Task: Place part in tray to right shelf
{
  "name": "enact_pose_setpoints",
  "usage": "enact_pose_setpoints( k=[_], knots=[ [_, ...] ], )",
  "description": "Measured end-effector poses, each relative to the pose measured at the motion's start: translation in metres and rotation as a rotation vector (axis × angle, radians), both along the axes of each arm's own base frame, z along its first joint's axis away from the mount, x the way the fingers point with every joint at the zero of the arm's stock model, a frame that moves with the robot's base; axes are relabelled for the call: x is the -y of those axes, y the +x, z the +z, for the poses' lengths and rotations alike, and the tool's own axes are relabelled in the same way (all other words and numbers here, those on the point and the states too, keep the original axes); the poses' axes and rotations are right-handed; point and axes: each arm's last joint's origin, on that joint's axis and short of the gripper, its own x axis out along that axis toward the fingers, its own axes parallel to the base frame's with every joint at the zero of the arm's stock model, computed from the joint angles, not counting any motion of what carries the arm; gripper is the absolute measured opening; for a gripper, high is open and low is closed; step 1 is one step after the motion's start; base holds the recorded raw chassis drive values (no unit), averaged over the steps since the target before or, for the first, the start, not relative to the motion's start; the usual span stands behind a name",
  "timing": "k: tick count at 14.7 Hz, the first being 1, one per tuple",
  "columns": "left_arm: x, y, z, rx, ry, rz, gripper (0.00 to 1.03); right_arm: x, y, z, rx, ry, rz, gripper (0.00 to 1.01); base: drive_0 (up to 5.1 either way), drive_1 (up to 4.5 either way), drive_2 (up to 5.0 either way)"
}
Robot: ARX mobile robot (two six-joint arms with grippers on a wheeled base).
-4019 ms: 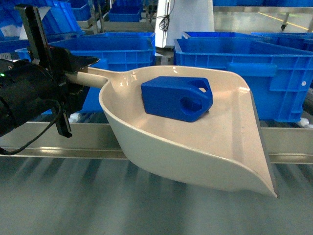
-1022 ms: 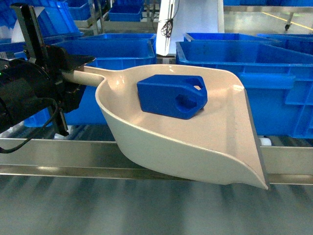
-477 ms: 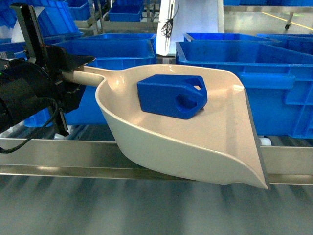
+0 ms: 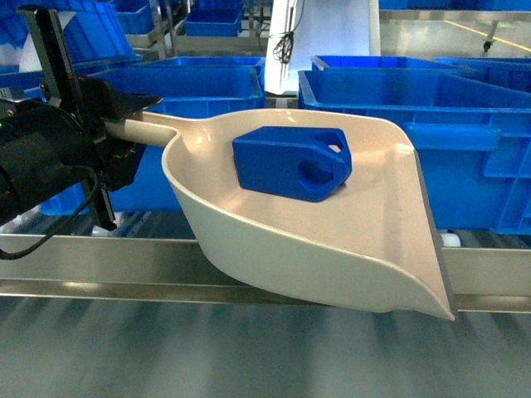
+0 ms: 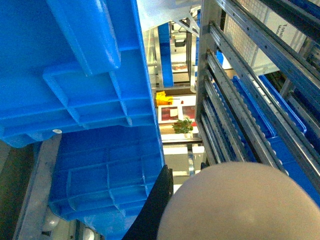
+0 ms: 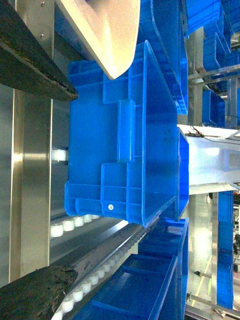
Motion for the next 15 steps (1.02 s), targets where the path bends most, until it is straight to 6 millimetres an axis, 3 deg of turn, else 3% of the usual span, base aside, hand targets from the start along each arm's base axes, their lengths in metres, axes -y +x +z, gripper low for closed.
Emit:
enact_pose_setpoints(
  k=[3, 4, 6, 7, 10, 12, 15],
  knots=[
    [0.0, 0.0, 0.0, 0.0, 0.0, 0.0, 0.13, 0.0, 0.0, 0.0, 0.0, 0.0, 0.0, 0.98, 0.0, 0.0, 0.0],
    [0.002, 0.001, 0.002, -0.108, 0.031, 0.064, 0.13, 0.0, 0.0, 0.0, 0.0, 0.0, 0.0, 0.98, 0.0, 0.0, 0.0],
    [-0.003, -0.005, 0.023, -0.147, 0.1, 0.219, 0.13, 0.0, 0.0, 0.0, 0.0, 0.0, 0.0, 0.98, 0.0, 0.0, 0.0],
    [-0.004, -0.004, 0.036, -0.089, 0.074, 0.228, 0.13, 0.0, 0.0, 0.0, 0.001, 0.0, 0.0, 0.98, 0.0, 0.0, 0.0],
    [-0.004, 0.0, 0.049, -0.02, 0.033, 0.224, 0.13, 0.0, 0.0, 0.0, 0.001, 0.0, 0.0, 0.98, 0.0, 0.0, 0.0],
    [-0.007, 0.012, 0.069, 0.014, 0.016, 0.248, 0.13, 0.0, 0.0, 0.0, 0.001, 0.0, 0.0, 0.98, 0.0, 0.0, 0.0],
    [-0.036, 0.047, 0.111, 0.038, 0.032, 0.399, 0.13, 0.0, 0.0, 0.0, 0.0, 0.0, 0.0, 0.98, 0.0, 0.0, 0.0]
  ],
)
